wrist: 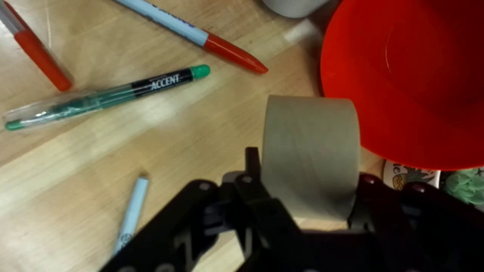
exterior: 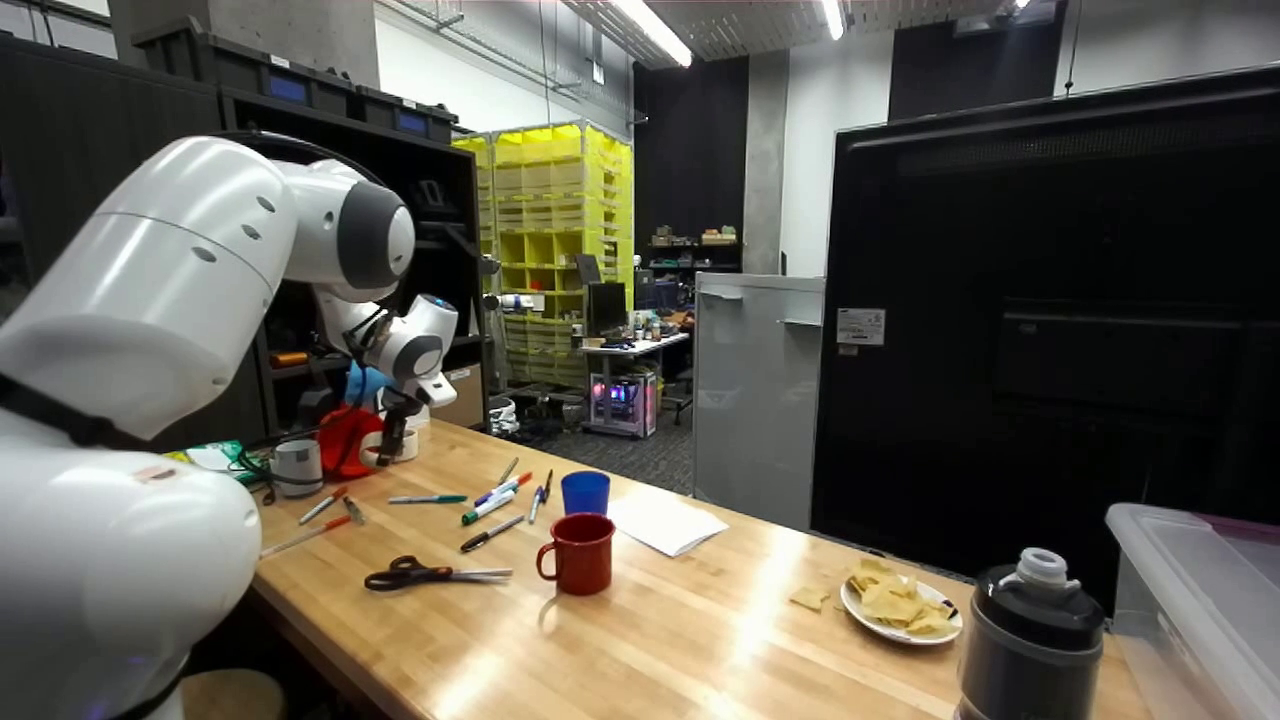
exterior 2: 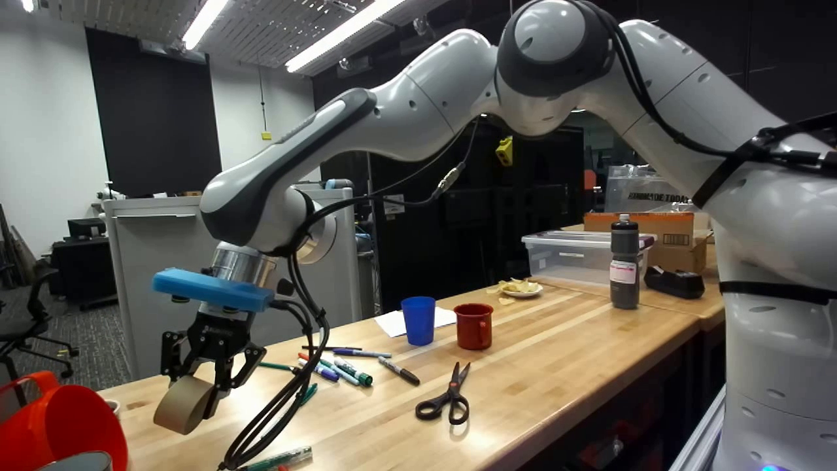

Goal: Move the tape and place it in the bag

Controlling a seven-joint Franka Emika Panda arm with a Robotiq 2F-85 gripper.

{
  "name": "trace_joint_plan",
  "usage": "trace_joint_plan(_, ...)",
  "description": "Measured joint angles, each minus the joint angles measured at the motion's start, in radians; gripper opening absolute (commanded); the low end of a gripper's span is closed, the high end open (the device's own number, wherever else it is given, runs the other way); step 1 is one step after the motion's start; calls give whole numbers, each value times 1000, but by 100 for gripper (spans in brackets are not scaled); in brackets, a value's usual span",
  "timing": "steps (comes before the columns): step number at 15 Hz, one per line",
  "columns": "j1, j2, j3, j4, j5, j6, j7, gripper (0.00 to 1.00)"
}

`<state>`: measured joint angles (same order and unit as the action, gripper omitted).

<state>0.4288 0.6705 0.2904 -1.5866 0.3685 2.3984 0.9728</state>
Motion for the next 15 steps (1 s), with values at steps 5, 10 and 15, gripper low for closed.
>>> trace_joint_plan(5, 2, 5, -1, -1, 13, 54, 2, 19)
trace_joint_plan(10, 29, 6, -4, -5, 12, 105, 8, 19)
trace_joint_plan(15, 75, 9, -11, -10, 6, 135, 23, 19)
